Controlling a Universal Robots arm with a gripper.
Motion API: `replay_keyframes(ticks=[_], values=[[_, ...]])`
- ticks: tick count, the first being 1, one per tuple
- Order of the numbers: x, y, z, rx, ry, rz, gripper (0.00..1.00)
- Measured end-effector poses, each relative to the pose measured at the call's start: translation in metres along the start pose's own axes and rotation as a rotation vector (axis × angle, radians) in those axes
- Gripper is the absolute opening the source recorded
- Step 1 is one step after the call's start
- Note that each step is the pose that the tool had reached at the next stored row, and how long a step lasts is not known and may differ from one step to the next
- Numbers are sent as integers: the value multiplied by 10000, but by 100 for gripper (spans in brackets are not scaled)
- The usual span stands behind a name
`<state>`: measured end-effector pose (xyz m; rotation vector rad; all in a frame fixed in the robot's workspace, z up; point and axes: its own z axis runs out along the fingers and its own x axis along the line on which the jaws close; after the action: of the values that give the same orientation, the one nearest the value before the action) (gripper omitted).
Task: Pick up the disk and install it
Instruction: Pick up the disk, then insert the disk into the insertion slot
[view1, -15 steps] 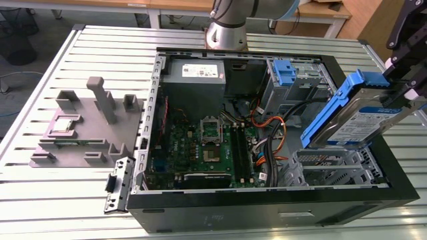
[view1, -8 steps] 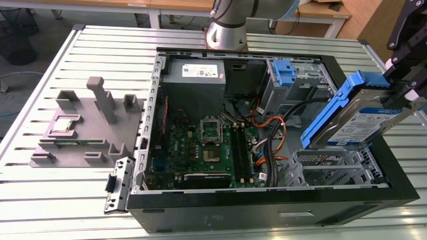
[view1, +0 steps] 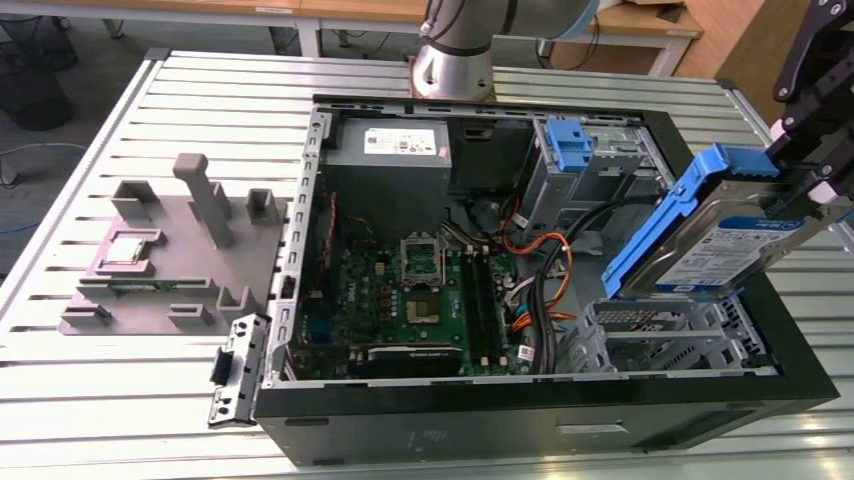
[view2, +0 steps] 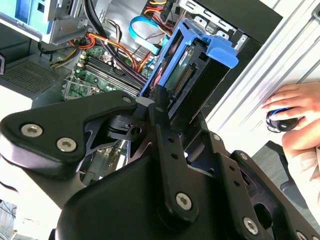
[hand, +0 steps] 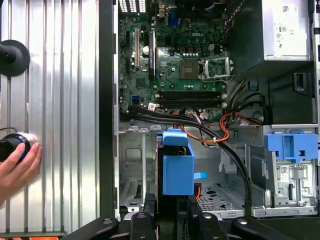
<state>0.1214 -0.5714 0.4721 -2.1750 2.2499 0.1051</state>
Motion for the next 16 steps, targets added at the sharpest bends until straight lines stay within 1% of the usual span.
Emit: replay_keyframes(ticks=[4, 7, 9, 13, 16], values=[[4, 1, 1, 4, 0, -4, 35], [33, 8, 3, 21, -1, -15, 35], [42, 8, 16, 55, -2, -45, 35], [62, 17, 37, 156, 2, -175, 35], [75, 32, 46, 192, 3, -264, 35]])
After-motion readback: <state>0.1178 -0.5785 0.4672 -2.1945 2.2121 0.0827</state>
